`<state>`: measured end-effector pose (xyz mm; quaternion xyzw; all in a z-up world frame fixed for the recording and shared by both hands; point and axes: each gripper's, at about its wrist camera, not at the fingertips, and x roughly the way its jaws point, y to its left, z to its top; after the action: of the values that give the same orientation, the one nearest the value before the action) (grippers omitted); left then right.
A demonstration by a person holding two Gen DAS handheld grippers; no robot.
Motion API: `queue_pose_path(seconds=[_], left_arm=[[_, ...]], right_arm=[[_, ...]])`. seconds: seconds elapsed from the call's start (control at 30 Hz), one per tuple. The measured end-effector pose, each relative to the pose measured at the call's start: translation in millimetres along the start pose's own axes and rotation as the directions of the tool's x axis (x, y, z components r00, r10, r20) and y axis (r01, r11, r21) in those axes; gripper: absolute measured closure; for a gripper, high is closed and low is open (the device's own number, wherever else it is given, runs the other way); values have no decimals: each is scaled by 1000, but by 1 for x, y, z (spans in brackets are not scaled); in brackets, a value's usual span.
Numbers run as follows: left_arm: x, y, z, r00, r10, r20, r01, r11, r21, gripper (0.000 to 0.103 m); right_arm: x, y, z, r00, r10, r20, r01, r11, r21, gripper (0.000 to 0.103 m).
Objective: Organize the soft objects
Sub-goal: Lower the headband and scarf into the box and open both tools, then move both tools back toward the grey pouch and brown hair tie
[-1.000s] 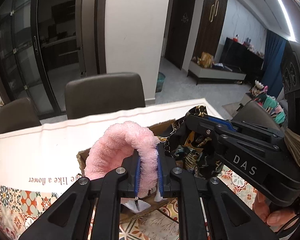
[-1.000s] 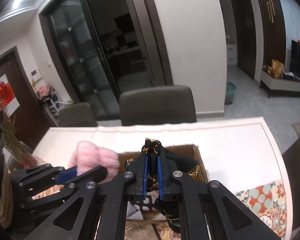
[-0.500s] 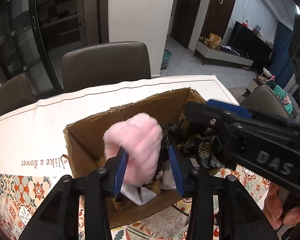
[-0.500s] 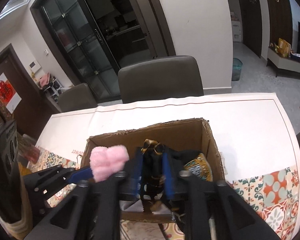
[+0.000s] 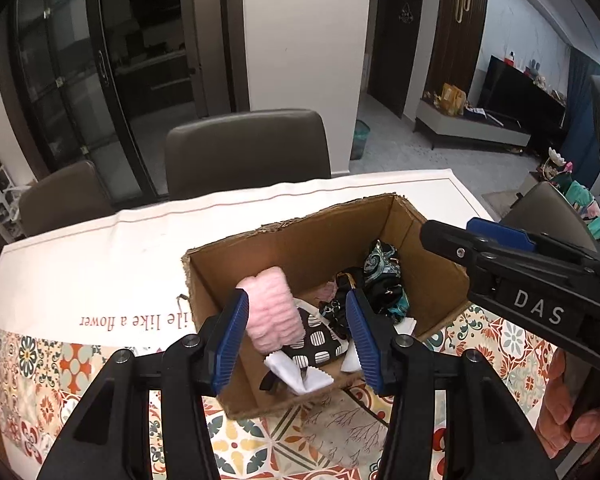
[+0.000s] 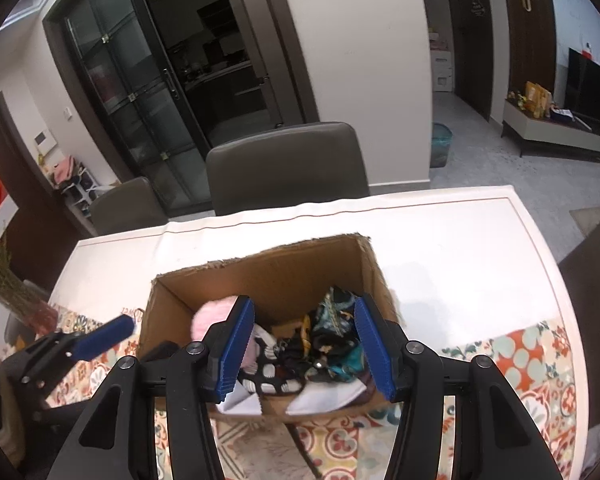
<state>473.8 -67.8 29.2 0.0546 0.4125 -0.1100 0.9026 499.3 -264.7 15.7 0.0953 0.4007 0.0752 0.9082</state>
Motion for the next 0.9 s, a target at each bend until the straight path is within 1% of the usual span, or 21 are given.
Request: queue_pose_path(seconds=[0.07,0.17,0.4,0.57,0.8,0.9], left_arm=[[-7,-3,-3,1000,12,12,-12,1000,5,53],[-20,-6,-9,999,12,31,-12,1000,8,53],[-52,-9,-27,996,12,89,-13,1000,0,53],[-71,-10,-47,991,28,128,-27,1000,-11,53],[-87,-14,-75,989,31,147,-29,999,-12,53],[-93,-15,-90,986,39,161,-37,999,-14,53]], right_arm=[[-7,1,-4,1000,-14,10,14,1000,-2,49],[-20,1,-13,999,-25,21,25,1000,-6,49],[-53,-2,-35,996,-52,67,50,998,28,49],[-78,1,-58,988,-93,122,90,995,32,49],[-99,3,-89,983,-116,144,110,993,47,49],[-108,1,-105,976,-140,167,131,989,65,49]])
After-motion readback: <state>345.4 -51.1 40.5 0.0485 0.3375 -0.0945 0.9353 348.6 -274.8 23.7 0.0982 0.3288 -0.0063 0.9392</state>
